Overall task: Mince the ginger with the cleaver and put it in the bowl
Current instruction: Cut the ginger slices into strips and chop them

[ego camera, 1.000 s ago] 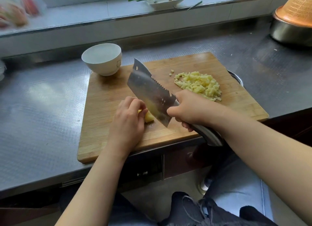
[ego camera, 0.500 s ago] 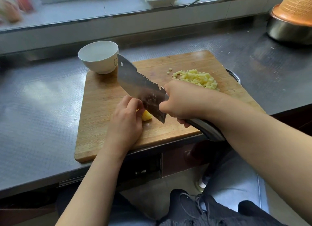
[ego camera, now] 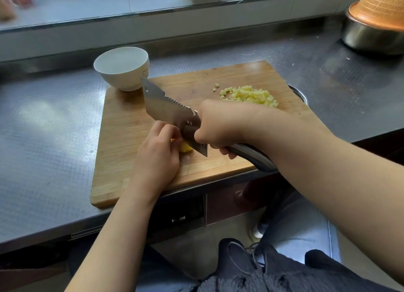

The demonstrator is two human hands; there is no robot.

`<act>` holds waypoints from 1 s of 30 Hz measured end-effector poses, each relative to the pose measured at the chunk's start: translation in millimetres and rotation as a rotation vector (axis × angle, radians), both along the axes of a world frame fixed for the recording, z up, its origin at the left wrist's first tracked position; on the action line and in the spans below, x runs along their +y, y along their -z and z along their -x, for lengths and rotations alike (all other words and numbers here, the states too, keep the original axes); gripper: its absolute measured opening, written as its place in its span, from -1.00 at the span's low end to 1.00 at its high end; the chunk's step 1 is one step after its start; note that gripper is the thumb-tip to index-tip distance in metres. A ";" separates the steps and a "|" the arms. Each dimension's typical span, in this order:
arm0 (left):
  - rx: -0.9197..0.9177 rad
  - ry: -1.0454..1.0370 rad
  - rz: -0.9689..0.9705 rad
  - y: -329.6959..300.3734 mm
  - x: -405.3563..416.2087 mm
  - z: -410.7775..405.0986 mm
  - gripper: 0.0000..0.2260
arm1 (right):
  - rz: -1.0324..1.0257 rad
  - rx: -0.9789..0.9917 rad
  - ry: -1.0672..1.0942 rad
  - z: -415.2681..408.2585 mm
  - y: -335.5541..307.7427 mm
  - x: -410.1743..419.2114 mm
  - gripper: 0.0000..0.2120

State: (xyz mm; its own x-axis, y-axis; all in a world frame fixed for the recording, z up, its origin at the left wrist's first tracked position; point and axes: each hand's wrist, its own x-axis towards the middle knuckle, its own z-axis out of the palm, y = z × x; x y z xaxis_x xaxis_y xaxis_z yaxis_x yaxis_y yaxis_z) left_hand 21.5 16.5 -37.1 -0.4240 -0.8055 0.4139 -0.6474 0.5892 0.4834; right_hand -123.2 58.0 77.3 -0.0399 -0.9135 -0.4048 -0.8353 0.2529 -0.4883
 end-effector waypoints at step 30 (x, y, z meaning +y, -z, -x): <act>-0.019 -0.055 0.005 -2.3 3.2 -2.4 -0.92 | 0.142 -0.098 0.057 9.6 6.5 14.3 -0.82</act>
